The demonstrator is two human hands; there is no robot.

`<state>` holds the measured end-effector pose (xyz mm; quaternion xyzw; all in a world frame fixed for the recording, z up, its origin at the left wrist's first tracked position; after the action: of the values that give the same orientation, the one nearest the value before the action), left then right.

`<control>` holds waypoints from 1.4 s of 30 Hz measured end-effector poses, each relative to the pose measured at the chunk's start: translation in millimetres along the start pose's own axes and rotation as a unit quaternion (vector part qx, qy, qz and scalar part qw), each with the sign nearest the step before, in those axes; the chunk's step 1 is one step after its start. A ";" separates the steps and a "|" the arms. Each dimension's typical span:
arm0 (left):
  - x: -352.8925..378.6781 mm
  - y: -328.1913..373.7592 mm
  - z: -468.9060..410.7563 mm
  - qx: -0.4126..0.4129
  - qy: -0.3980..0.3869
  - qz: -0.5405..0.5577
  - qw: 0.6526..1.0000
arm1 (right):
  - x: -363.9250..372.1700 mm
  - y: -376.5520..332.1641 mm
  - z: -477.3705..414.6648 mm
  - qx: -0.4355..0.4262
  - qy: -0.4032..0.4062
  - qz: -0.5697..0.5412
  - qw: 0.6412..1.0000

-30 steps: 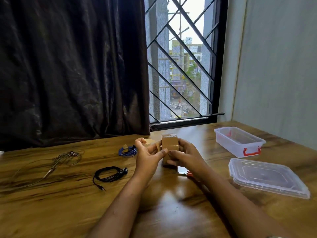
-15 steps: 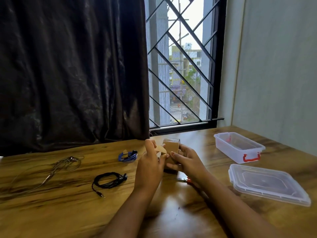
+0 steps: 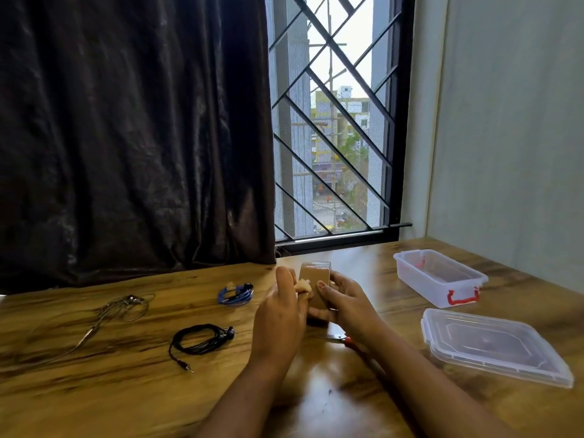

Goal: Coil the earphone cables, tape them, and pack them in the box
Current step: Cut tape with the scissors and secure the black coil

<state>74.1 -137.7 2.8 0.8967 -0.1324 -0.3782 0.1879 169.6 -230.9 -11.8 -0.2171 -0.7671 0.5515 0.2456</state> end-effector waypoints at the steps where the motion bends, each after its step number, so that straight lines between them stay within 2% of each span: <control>1: -0.2 -0.1 0.0 -0.006 0.001 0.014 1.000 | -0.5 -0.5 0.2 0.003 0.004 0.009 1.000; 8: 1.5 -13.0 -3.7 -0.034 0.001 0.060 0.998 | -1.1 -2.9 1.9 0.013 0.020 0.059 0.998; 16: -3.5 -15.4 -8.1 -0.009 -0.006 0.080 0.997 | 3.0 -5.6 4.5 0.001 -0.008 0.092 0.996; 30: -0.2 -5.4 -3.6 0.060 -0.027 -0.075 0.995 | -6.1 4.2 -2.8 -0.007 0.016 0.116 0.993; 36: -2.5 -2.1 -1.5 0.043 -0.025 -0.049 0.998 | -0.1 0.9 -0.9 -0.023 -0.015 0.140 0.990; 42: 0.8 -8.4 -4.4 -0.030 -0.017 0.031 0.999 | 7.0 5.9 2.1 -0.036 -0.037 0.216 0.975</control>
<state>78.6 -129.5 1.4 0.8793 -0.1523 -0.3916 0.2242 163.2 -226.5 -17.0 -0.3658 -0.7299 0.5713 0.0844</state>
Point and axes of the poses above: each hand's wrist, its own z-axis away from the middle knuckle, its own x-axis out of the palm, y = z × x, the point moved 3 cm from there along -z, towards the middle knuckle, and after that the axes turned 12 degrees about -y, right-handed, at the moved point
